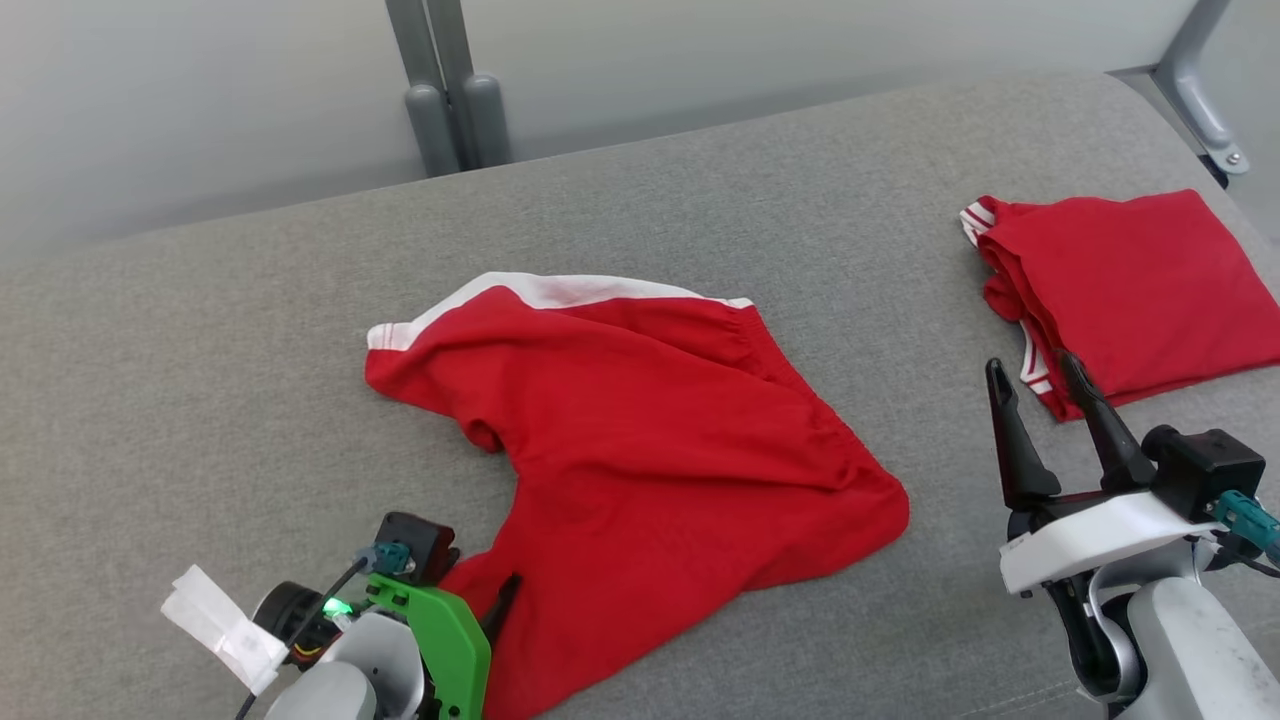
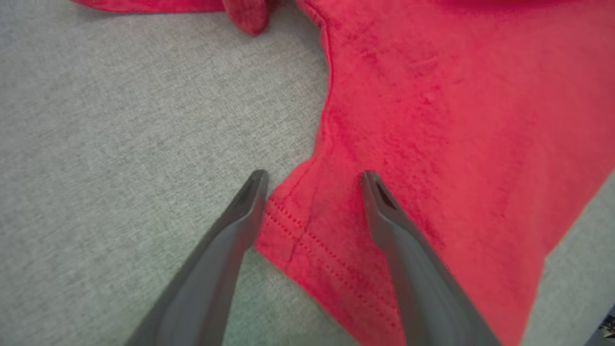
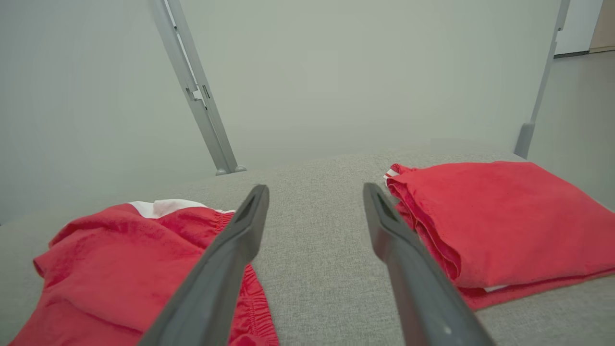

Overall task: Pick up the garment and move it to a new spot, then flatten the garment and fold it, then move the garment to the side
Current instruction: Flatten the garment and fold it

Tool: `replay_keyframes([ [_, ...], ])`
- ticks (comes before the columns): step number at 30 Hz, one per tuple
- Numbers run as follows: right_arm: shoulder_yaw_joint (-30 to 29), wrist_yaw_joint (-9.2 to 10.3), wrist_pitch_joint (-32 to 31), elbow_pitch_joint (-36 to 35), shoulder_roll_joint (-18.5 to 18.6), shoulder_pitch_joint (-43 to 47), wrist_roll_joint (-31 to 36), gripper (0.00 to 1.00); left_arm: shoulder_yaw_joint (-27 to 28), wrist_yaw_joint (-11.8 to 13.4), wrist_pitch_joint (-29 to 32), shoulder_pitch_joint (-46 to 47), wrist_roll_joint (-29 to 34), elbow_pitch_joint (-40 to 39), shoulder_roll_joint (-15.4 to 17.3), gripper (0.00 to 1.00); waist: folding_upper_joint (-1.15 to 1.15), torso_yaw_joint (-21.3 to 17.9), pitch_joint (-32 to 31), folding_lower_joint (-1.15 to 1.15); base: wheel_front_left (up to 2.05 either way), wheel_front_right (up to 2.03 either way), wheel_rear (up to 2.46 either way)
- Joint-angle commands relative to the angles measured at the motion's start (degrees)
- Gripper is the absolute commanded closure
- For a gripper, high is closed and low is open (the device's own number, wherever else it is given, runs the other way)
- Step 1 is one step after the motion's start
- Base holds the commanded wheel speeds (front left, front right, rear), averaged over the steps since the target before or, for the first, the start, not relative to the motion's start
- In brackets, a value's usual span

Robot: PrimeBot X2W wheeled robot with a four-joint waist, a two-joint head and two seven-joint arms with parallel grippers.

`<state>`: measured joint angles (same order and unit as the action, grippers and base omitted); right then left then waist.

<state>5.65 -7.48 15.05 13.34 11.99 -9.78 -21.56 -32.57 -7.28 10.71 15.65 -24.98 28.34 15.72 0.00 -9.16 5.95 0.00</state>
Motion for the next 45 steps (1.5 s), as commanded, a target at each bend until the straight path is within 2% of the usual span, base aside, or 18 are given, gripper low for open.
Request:
replay_keyframes([
  [1, -0.2, -0.03, 0.1, 0.0, 0.0, -0.7, -0.3, 0.0, -0.1, 0.3, 0.9, 1.2, -0.2, 1.2, -0.1, 0.0, 0.0, -1.8, 1.6, 0.0, 0.0, 0.0, 0.0],
  [2, -0.2, -0.03, 0.1, -0.1, 0.0, -0.7, -0.2, 0.0, -0.3, 0.3, 1.6, 1.3, -0.4, 1.8, -0.2, 0.0, 0.0, -2.1, 1.8, 0.0, 0.0, 0.0, 0.0],
  [3, -0.2, -0.03, 0.1, -0.2, -0.1, -0.7, -0.2, 0.0, -0.4, 0.4, 2.5, 1.5, -0.6, 2.3, -0.4, 0.14, 0.0, -2.3, 1.9, 0.0, 0.0, 0.0, 0.0],
  [4, -0.2, -0.03, 0.1, -0.2, -0.1, -0.7, -0.2, 0.0, -0.6, 0.4, 2.9, 1.7, -0.5, 2.7, -0.5, 0.43, 0.0, -2.5, 2.0, 0.0, 0.0, 0.0, 0.0],
  [5, -0.3, -0.03, 0.1, -0.2, -0.1, -0.6, -0.2, 0.0, -0.7, 0.4, 3.0, 2.0, -0.5, 2.6, -0.6, 0.81, 0.0, -2.6, 2.1, 0.0, 0.0, 0.0, 0.0],
  [6, -0.4, -0.03, 0.1, -0.3, -0.1, -0.6, -0.2, 0.0, -0.5, 0.5, 2.9, 2.2, -0.8, 2.4, -0.7, 1.0, 0.0, -2.7, 2.2, 0.0, 0.0, 0.0, 0.0],
  [11, -1.0, -0.03, 0.2, -0.5, -0.3, -0.5, 0.0, 0.0, 1.4, 1.0, 2.0, 2.9, -2.4, 0.2, -0.4, 1.0, 0.0, -2.7, 2.5, 0.0, 0.0, 0.0, 0.0],
  [17, -1.0, -0.03, 0.2, -0.6, -0.1, -1.0, 0.1, 0.0, 5.2, 3.0, 0.5, 4.4, -4.8, -0.8, 0.9, 1.0, 0.0, -2.3, 3.3, 0.0, 0.0, 0.0, 0.0],
  [22, -0.6, -0.03, 0.1, -0.7, 0.5, -1.6, 0.0, 0.0, 7.1, 4.0, -0.5, 6.0, -5.4, 0.3, 2.1, 1.0, 0.0, -2.4, 4.4, 0.0, 0.0, 0.0, 0.0],
  [27, -0.6, -0.03, 0.1, -0.7, 1.0, -2.4, -0.1, 0.0, 8.3, 5.7, -4.4, 8.9, -4.0, 2.4, 2.7, 1.0, 0.0, -2.7, 5.5, 0.0, 0.0, 0.0, 0.0],
  [30, -0.4, -0.03, 0.1, -0.4, 1.2, -2.5, 0.0, 0.0, 7.8, 5.3, -5.7, 10.0, -3.3, 5.1, 2.4, 1.0, 0.0, -2.7, 5.9, 0.0, 0.0, 0.0, 0.0],
  [31, -0.4, -0.03, 0.1, -0.3, 1.4, -2.5, -0.1, 0.0, 7.7, 5.2, -6.1, 10.6, -3.2, 6.0, 2.2, 0.72, 0.0, -2.7, 5.9, 0.0, 0.0, 0.0, 0.0],
  [32, -0.5, -0.03, 0.1, -0.2, 1.5, -2.5, -0.1, 0.0, 7.5, 5.0, -6.4, 10.9, -3.1, 6.7, 1.9, 0.23, 0.0, -2.6, 5.8, 0.0, 0.0, 0.0, 0.0],
  [33, -0.7, -0.03, 0.2, -0.1, 1.6, -2.4, -0.1, 0.0, 7.5, 4.9, -7.0, 11.2, -3.2, 7.3, 1.6, 0.0, 0.0, -2.3, 5.5, 0.0, 0.0, 0.0, 0.0],
  [39, -0.6, -0.03, 0.1, 0.7, 1.6, -1.1, 0.0, 0.0, 7.2, 5.4, -10.8, 8.6, -3.0, 8.4, 1.0, 0.0, 0.0, -0.4, 2.7, 0.0, 0.0, 0.0, 0.0],
  [45, -0.6, -0.03, 0.1, 1.6, 1.5, 0.5, -0.5, 0.0, 8.7, 8.0, -17.6, 3.2, -2.2, 1.2, 3.3, 0.0, 0.0, 2.5, -0.1, 0.0, 0.0, 0.0, 0.0],
])
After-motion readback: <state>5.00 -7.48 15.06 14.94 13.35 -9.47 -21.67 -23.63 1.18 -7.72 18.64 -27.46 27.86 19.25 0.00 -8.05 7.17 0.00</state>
